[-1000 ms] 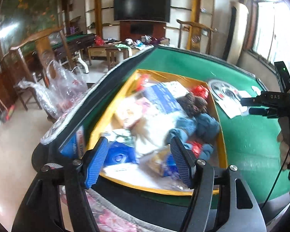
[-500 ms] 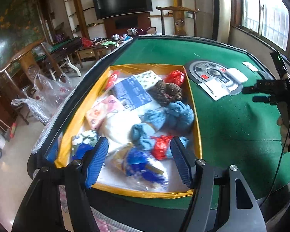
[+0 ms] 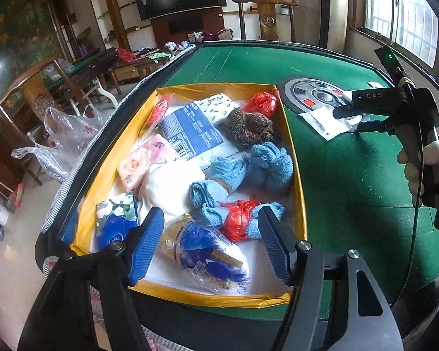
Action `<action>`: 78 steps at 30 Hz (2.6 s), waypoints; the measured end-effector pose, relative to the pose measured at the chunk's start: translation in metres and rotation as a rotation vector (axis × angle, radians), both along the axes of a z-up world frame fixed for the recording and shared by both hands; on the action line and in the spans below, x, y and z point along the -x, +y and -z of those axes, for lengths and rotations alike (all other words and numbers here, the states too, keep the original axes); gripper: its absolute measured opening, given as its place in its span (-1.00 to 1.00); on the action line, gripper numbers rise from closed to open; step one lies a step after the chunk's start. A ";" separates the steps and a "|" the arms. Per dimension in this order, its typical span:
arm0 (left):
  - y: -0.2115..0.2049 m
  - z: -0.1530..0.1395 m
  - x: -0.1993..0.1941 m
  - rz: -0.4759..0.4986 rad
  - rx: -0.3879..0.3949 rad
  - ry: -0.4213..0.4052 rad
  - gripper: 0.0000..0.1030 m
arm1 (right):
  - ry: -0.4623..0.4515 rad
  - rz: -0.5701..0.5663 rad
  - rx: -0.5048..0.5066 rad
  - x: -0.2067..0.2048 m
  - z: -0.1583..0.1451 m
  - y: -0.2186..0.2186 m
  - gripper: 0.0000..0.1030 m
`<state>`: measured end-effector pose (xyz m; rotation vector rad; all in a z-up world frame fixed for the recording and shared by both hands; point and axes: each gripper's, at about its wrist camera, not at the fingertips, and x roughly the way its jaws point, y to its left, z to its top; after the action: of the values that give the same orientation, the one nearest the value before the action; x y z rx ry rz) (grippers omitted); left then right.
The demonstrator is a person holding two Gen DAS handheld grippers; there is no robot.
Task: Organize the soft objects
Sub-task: 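Reach the right gripper to the white foam block and grasp it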
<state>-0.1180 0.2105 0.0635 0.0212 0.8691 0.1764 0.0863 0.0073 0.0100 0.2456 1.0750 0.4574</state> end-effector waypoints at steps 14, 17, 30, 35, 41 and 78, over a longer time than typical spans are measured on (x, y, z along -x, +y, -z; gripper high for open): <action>0.028 -0.011 0.017 0.014 0.148 -0.101 0.28 | -0.179 0.152 0.022 0.004 -0.053 -0.053 0.50; 0.031 -0.016 0.019 0.021 0.199 -0.145 0.28 | -0.175 0.225 0.080 -0.009 -0.058 -0.085 0.51; 0.034 -0.016 0.016 0.021 0.234 -0.139 0.28 | -0.086 0.163 0.261 -0.078 -0.019 -0.065 0.51; 0.036 -0.015 0.015 0.029 0.246 -0.139 0.28 | -0.088 0.155 0.351 -0.086 -0.014 -0.048 0.76; 0.029 -0.012 0.011 0.073 0.305 -0.120 0.28 | -0.098 0.156 0.440 -0.078 -0.009 -0.050 0.68; -0.063 -0.032 0.006 0.278 0.355 -0.016 0.28 | -0.098 0.368 0.393 -0.072 -0.009 -0.166 0.66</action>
<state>-0.1243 0.1479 0.0960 -0.1901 0.8620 -0.2388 0.1582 -0.1582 0.0194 0.0678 0.9748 -0.0736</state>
